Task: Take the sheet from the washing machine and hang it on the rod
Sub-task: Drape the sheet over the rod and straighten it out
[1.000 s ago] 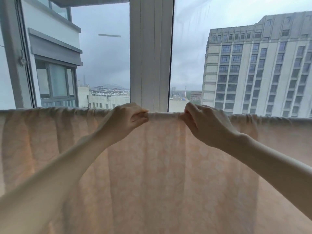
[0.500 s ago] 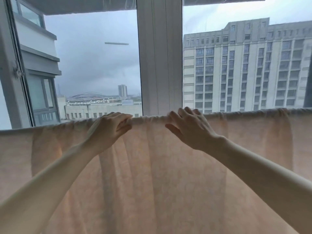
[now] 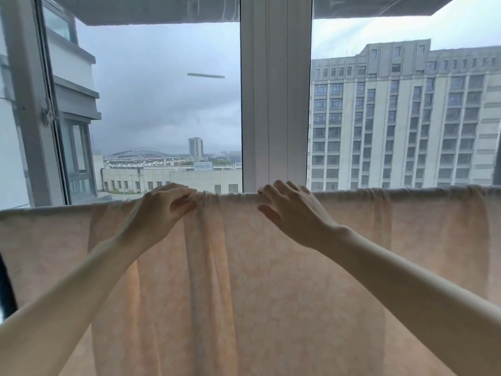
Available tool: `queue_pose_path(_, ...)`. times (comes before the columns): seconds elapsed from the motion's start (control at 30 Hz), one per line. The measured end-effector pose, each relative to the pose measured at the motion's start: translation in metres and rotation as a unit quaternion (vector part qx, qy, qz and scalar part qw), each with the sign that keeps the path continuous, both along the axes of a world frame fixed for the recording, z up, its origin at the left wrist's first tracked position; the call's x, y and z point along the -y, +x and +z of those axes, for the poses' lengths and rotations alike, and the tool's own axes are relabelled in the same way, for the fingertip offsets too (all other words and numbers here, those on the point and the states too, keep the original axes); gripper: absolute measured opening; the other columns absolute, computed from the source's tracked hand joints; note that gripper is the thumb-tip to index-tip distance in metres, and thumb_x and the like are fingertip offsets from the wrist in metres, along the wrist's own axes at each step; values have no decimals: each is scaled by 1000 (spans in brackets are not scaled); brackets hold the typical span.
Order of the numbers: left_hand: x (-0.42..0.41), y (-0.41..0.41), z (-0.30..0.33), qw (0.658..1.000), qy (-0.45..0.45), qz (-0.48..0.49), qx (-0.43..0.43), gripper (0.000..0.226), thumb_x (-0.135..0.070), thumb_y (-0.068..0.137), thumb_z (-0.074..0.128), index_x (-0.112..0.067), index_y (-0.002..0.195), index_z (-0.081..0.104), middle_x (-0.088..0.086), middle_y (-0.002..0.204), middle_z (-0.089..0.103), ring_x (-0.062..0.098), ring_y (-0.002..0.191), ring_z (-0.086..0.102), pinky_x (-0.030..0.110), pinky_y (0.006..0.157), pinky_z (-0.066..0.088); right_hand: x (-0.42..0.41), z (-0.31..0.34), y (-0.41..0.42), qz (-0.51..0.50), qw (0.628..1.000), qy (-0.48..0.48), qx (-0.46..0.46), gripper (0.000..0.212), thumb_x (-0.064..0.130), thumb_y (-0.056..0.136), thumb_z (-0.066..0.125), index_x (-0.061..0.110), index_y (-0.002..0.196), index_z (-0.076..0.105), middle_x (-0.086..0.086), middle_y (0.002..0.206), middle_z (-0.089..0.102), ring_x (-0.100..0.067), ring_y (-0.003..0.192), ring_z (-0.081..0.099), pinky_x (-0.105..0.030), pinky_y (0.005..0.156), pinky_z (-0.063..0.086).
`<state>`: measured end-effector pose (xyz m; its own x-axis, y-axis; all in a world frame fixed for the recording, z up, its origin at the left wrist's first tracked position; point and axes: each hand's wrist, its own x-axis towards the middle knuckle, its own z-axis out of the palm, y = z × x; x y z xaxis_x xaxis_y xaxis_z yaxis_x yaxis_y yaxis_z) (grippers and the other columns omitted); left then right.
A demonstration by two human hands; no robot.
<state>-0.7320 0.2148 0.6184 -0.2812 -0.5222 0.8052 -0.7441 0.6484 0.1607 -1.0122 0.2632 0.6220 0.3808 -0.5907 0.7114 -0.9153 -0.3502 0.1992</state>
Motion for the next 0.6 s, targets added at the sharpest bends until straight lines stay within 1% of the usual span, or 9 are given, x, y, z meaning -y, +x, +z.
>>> queue_pose_path(0.13, 4, -32, -2, 1000, -21, -14, -1, 23, -30, 92, 60, -19, 109, 71, -6, 103, 70, 21, 94, 64, 46, 84, 51, 13, 2, 21, 61, 998, -14, 11, 28, 39, 97, 45, 16, 112, 51, -4, 105, 61, -20, 83, 63, -40, 73, 53)
queue_pose_path(0.2, 5, -45, -2, 999, -23, -24, 4, 24, -33, 91, 57, -22, 108, 71, -7, 103, 71, 21, 94, 63, 46, 85, 50, 16, 5, 27, 82, 996, -17, 20, 22, 33, 98, 47, 13, 107, 52, -5, 100, 62, -24, 74, 62, -38, 67, 51)
queue_pose_path(0.27, 4, -48, 0, 999, -21, -20, 18, 23, -32, 92, 59, -22, 110, 70, -7, 105, 71, 20, 97, 62, 45, 88, 49, 18, 6, 27, 85, 996, -24, 29, 17, 29, 100, 45, 13, 102, 51, -4, 95, 63, -27, 68, 60, -34, 61, 46)
queue_pose_path(0.3, 3, -46, 0, 999, -18, -17, 26, 25, -34, 93, 59, -22, 112, 69, -6, 106, 70, 19, 99, 62, 44, 90, 48, 19, 6, 23, 82, 996, -26, 34, 16, 28, 101, 43, 14, 101, 50, -3, 93, 64, -27, 66, 59, -33, 59, 44)
queue_pose_path(0.4, 2, -25, -5, 999, -3, 1, 33, 43, -49, 94, 48, -19, 121, 64, -4, 114, 67, 17, 108, 59, 39, 94, 46, 20, 6, 10, 58, 997, -30, 45, 13, 25, 101, 41, 15, 97, 48, -1, 85, 64, -24, 60, 56, -31, 56, 40)
queue_pose_path(0.43, 3, -17, -8, 1000, 4, 6, 24, 44, -48, 95, 47, -17, 123, 62, -2, 117, 66, 18, 111, 58, 37, 95, 45, 20, 6, 6, 43, 997, -32, 50, 12, 25, 101, 40, 16, 95, 46, 0, 82, 63, -23, 59, 55, -30, 55, 39)
queue_pose_path(0.5, 4, -2, -11, 1000, 15, 19, 3, 38, -37, 97, 51, -13, 125, 61, 2, 118, 65, 20, 111, 58, 32, 95, 43, 19, 7, 3, 3, 997, -34, 71, 11, 25, 98, 39, 19, 92, 44, 2, 75, 60, -22, 58, 55, -31, 56, 43)
queue_pose_path(0.53, 4, 6, -11, 999, 14, 33, 1, 37, -35, 97, 51, -13, 125, 61, 3, 117, 65, 21, 111, 58, 34, 95, 44, 17, 9, 4, -18, 996, -30, 86, 10, 24, 96, 39, 18, 90, 45, 2, 74, 59, -22, 59, 55, -32, 57, 44)
queue_pose_path(0.6, 4, 21, -9, 998, 0, 67, 7, 38, -39, 96, 48, -17, 123, 62, 3, 113, 67, 22, 110, 59, 42, 94, 47, 14, 13, 11, -43, 993, -27, 102, 8, 20, 92, 43, 16, 88, 48, 0, 74, 59, -22, 65, 55, -32, 60, 43)
